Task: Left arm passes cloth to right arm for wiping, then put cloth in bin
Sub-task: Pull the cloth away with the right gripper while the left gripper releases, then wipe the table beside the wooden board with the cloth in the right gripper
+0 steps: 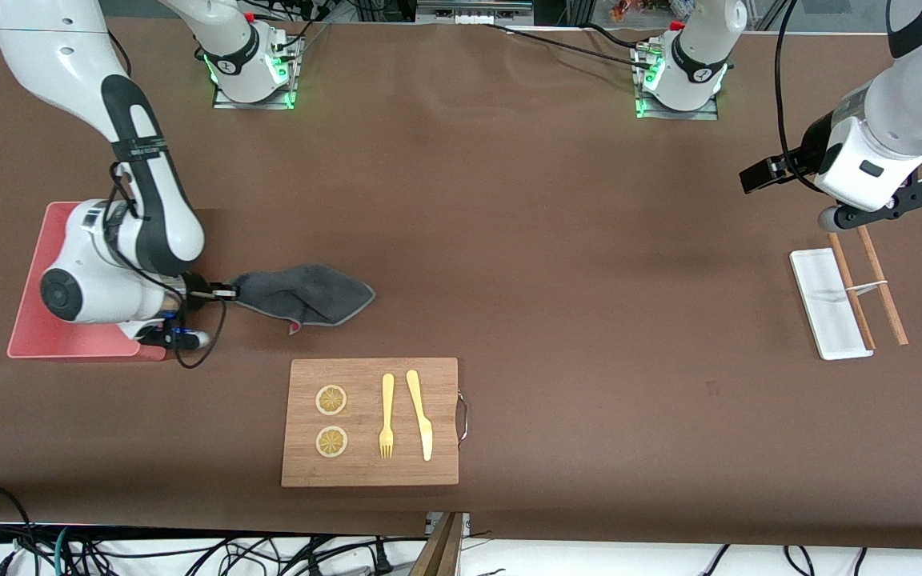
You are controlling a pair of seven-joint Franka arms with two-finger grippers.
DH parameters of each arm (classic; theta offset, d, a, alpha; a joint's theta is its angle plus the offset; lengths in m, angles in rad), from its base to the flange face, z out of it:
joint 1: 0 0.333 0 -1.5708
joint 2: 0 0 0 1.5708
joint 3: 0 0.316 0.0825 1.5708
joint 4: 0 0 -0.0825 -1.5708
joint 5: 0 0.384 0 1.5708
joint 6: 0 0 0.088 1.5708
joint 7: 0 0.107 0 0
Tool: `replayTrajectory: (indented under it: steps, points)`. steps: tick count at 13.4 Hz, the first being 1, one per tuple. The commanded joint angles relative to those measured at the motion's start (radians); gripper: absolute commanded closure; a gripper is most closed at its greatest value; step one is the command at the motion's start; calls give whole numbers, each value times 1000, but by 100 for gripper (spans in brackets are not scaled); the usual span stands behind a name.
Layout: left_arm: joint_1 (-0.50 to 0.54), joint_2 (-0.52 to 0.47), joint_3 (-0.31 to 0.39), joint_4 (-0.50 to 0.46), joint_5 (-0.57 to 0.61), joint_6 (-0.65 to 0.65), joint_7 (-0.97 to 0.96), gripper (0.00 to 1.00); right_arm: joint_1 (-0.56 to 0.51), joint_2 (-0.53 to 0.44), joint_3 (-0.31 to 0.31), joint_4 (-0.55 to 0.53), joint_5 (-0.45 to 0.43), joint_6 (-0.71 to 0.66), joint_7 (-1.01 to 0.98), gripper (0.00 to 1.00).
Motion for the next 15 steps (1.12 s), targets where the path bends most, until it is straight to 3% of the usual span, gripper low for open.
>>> replayTrajectory:
  steps: [1, 3, 6, 7, 9, 12, 15]
  points:
    - [-87, -97, 139, -87, 11, 26, 121, 0, 4, -16, -10, 96, -116, -116, -22, 100]
    - [-217, -117, 319, -112, 11, 51, 210, 0, -2, -16, -10, 153, -196, -166, -32, 100]
    - [-347, -91, 457, -92, 13, 86, 267, 0, -2, -18, 2, 213, -302, -201, -45, 100]
    - [-372, -60, 474, -58, 14, 91, 267, 0, 1, -18, 28, 232, -346, -215, -32, 100]
    - [-376, -14, 473, 1, 14, 94, 267, 0, 1, -12, 85, 230, -344, -219, 75, 100]
    - [-376, -22, 470, -7, 14, 109, 287, 0, 7, 24, 209, 226, -290, -195, 359, 100]
    - [-363, -25, 478, -18, 13, 120, 407, 0, 39, 65, 278, 226, -272, -124, 542, 100]
